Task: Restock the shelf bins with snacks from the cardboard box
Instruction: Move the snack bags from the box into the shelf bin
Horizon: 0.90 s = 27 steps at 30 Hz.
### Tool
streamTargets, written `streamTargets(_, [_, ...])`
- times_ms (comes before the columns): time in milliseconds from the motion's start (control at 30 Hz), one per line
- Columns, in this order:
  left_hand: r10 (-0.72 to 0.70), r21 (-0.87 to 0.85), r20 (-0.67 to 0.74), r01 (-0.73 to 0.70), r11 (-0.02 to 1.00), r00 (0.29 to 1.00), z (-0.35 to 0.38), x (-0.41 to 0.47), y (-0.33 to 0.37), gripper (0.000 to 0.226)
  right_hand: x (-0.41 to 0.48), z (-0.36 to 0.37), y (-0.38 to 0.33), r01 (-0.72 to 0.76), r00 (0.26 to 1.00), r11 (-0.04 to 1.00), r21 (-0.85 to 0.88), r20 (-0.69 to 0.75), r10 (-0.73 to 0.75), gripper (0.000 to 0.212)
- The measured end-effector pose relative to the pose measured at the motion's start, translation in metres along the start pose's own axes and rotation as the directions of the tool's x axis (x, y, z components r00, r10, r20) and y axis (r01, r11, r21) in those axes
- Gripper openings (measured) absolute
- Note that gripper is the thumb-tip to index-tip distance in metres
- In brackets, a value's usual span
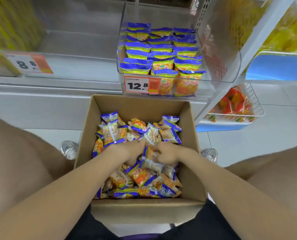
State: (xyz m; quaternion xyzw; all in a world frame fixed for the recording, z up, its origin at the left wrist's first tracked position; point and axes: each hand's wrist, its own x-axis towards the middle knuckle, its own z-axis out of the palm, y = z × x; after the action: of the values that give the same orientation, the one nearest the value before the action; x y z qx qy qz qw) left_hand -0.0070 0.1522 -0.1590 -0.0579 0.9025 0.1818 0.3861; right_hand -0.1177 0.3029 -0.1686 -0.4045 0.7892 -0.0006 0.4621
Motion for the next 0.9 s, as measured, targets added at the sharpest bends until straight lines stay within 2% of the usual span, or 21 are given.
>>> streamTargets(67, [0.014,-0.113,-0.130,-0.029,0.993,0.991,-0.025,-0.007,0.005,0.092,-0.007,-0.027,-0.008,0.027,0.998,0.996,0.082,-0.059,-0.023,0.029])
streamTargets(133, [0.043,-0.200,-0.204,-0.084,0.976,0.978,-0.053,-0.021,0.010,0.095,-0.022,-0.050,-0.017,0.057,0.995,0.967,0.247,-0.091,-0.035,0.033])
streamTargets(200, [0.075,-0.216,-0.242,-0.129,0.968,0.967,-0.078,-0.041,0.015,0.090,-0.043,-0.065,-0.028,0.076,0.994,0.913,0.402,-0.108,-0.035,0.027])
streamTargets(267, [0.102,-0.149,-0.298,-0.151,0.977,0.949,-0.096,-0.062,0.015,0.078,-0.061,-0.077,-0.037,0.076,0.993,0.886,0.457,-0.117,-0.025,0.028])
streamTargets(333, [0.092,-0.148,-0.380,-0.159,0.976,0.921,-0.109,-0.086,0.014,0.057,-0.082,-0.092,-0.048,0.121,0.988,0.878,0.464,-0.138,-0.063,0.027])
streamTargets(433, [0.027,-0.327,-0.541,-0.240,0.914,0.840,-0.125,-0.114,0.009,0.019,-0.118,-0.117,-0.066,0.218,0.960,0.884,0.415,-0.257,-0.116,0.057])
streamTargets(467, [-0.011,-0.363,-0.602,-0.261,0.894,0.798,-0.130,-0.120,0.008,0.016,-0.129,-0.124,-0.071,0.271,0.935,0.876,0.399,-0.325,-0.141,0.057])
streamTargets(533, [-0.081,-0.387,-0.704,-0.285,0.877,0.706,-0.138,-0.129,0.006,0.040,-0.142,-0.133,-0.074,0.365,0.871,0.867,0.338,-0.452,-0.191,0.043])
streamTargets(600, [-0.139,-0.477,-0.754,-0.391,0.787,0.642,-0.144,-0.137,0.008,0.053,-0.143,-0.140,-0.071,0.396,0.847,0.840,0.371,-0.500,-0.179,0.033])
streamTargets(667, [-0.159,-0.573,-0.751,-0.514,0.638,0.640,-0.147,-0.144,0.013,0.047,-0.145,-0.144,-0.066,0.415,0.855,0.782,0.465,-0.493,-0.160,0.028])
streamTargets(767, [-0.062,-0.613,-0.733,-0.618,0.492,0.677,-0.150,-0.149,0.018,0.013,-0.148,-0.147,-0.058,0.427,0.864,0.706,0.565,-0.485,-0.134,0.028])
streamTargets(833, [-0.053,-0.585,-0.759,-0.643,0.495,0.649,-0.153,-0.145,0.020,0.021,-0.147,-0.147,-0.055,0.440,0.849,0.695,0.568,-0.515,-0.116,0.030])
streamTargets(900, [-0.070,-0.528,-0.796,-0.634,0.566,0.601,-0.158,-0.139,0.025,0.025,-0.145,-0.148,-0.057,0.508,0.768,0.724,0.467,-0.625,-0.135,0.039])
